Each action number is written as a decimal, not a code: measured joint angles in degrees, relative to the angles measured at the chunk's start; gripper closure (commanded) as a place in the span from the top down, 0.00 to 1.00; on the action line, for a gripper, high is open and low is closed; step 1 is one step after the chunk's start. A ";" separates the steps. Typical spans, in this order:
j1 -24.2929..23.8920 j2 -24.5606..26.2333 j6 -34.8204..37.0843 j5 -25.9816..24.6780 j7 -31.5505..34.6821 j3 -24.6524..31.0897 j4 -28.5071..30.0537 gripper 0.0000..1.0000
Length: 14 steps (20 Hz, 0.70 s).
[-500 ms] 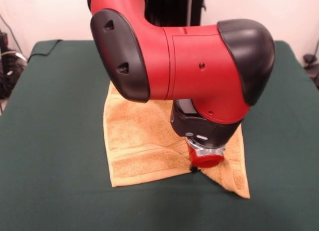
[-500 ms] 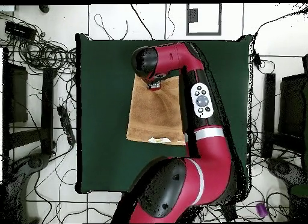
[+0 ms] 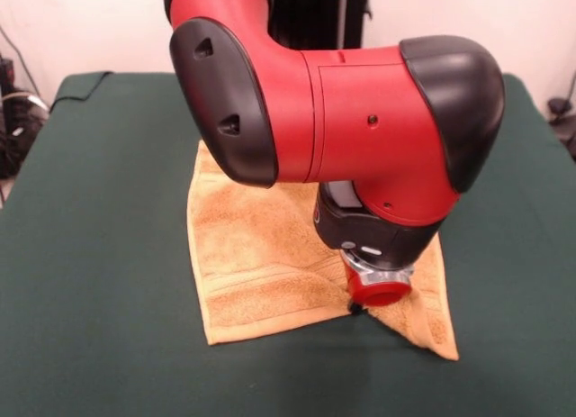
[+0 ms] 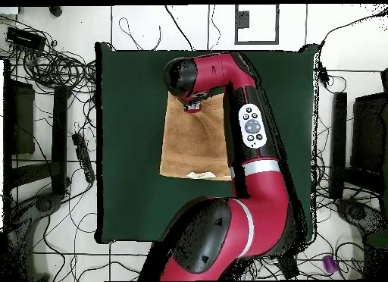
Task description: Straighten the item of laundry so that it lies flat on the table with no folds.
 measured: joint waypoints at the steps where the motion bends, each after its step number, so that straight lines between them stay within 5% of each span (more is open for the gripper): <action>1: 0.00 0.00 0.00 0.01 0.00 0.00 0.00 0.00; 14: 0.82 0.47 0.00 0.06 -0.04 0.01 -1.56 0.00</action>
